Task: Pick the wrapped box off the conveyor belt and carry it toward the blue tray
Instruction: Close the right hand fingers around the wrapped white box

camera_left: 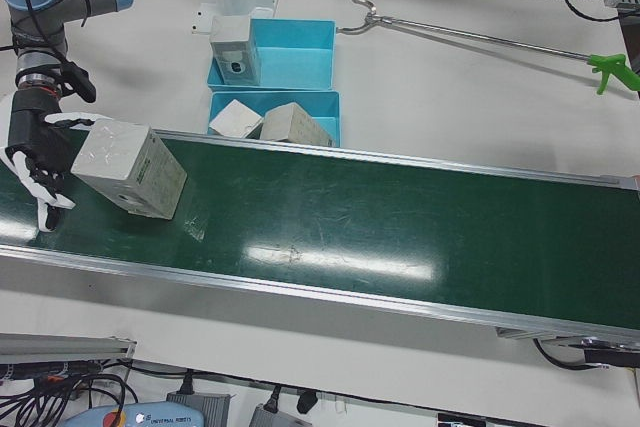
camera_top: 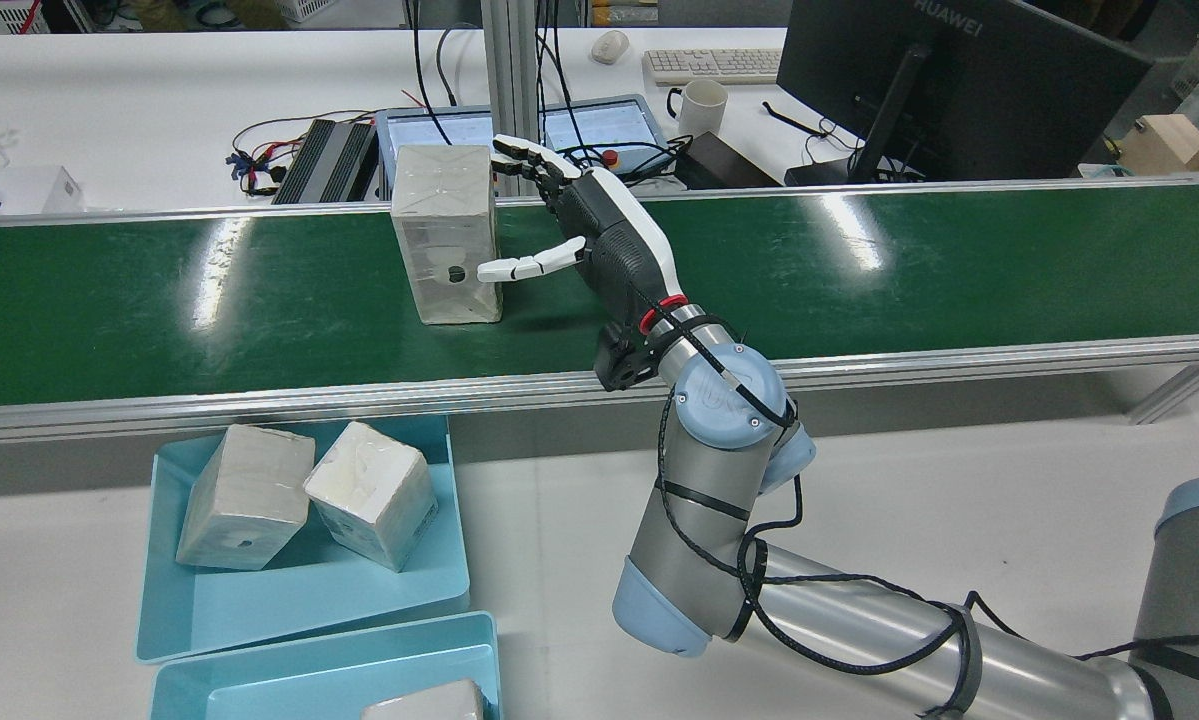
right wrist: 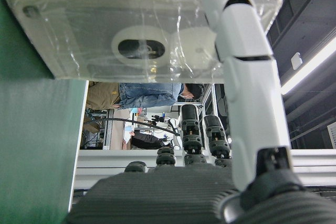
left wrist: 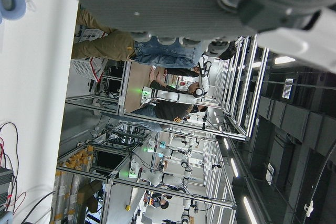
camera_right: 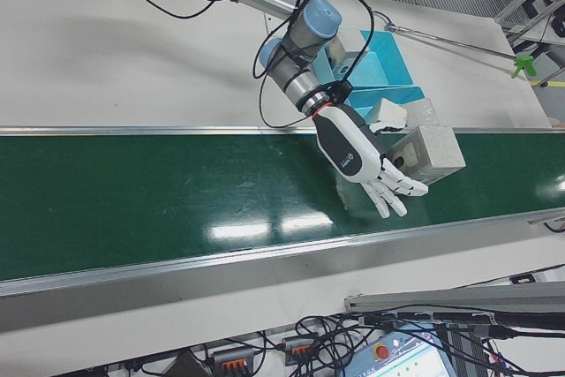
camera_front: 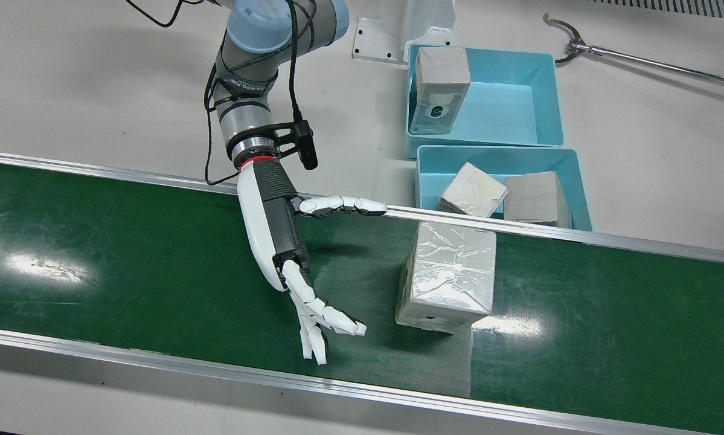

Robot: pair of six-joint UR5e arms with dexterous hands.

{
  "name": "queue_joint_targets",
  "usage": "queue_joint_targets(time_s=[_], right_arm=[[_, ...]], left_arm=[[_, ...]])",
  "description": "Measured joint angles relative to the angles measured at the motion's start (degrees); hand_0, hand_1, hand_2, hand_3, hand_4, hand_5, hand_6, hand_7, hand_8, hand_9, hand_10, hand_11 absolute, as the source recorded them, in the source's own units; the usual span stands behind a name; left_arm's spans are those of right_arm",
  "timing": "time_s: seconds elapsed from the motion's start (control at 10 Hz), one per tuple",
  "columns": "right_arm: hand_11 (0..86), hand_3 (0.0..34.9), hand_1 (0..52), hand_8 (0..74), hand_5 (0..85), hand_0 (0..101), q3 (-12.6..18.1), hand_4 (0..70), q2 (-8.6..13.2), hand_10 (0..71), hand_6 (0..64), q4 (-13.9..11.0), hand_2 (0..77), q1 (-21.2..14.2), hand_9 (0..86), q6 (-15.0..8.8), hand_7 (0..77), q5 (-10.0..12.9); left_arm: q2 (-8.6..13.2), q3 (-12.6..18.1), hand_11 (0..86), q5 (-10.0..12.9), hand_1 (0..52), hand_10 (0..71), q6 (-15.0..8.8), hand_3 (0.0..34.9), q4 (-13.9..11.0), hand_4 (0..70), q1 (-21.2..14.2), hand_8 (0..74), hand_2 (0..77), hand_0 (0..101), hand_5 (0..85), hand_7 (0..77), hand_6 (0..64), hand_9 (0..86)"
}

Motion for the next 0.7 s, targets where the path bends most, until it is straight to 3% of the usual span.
queue_joint_targets(time_s=[0.5, 0.6, 0.7], right_arm=[[1.1, 5.9, 22.4, 2.7, 15.3, 53, -4.50, 9.3, 2.97, 0.0, 6.0, 0.29, 15.8, -1.73, 4.9, -1.34, 19.6, 2.00], [1.1, 2.1, 26.7, 14.2, 25.6, 58, -5.00, 18.5, 3.35, 0.0, 14.2, 0.31, 20.2, -1.80, 16.9, -1.44, 31.1, 2.14], [1.1, 2.1, 26.2, 14.2, 25.6, 58, -5.10, 18.5, 3.53, 4.4, 14.2, 0.28, 21.8, -1.82, 16.9, -1.49, 31.1, 2.71]], left_arm=[[0.00, 0.00, 0.0, 0.00, 0.0, 0.5, 0.00, 0.0, 0.00, 0.5, 0.00, 0.5, 1.1, 0, 1.1, 0.5, 0.5, 0.0], [0.00, 0.00, 0.0, 0.00, 0.0, 0.5, 0.00, 0.0, 0.00, 0.0, 0.00, 0.5, 1.1, 0, 1.1, 0.5, 0.5, 0.5], [0.00, 0.00, 0.0, 0.00, 0.0, 0.5, 0.00, 0.0, 0.00, 0.0, 0.00, 0.5, 1.1, 0, 1.1, 0.5, 0.5, 0.5]])
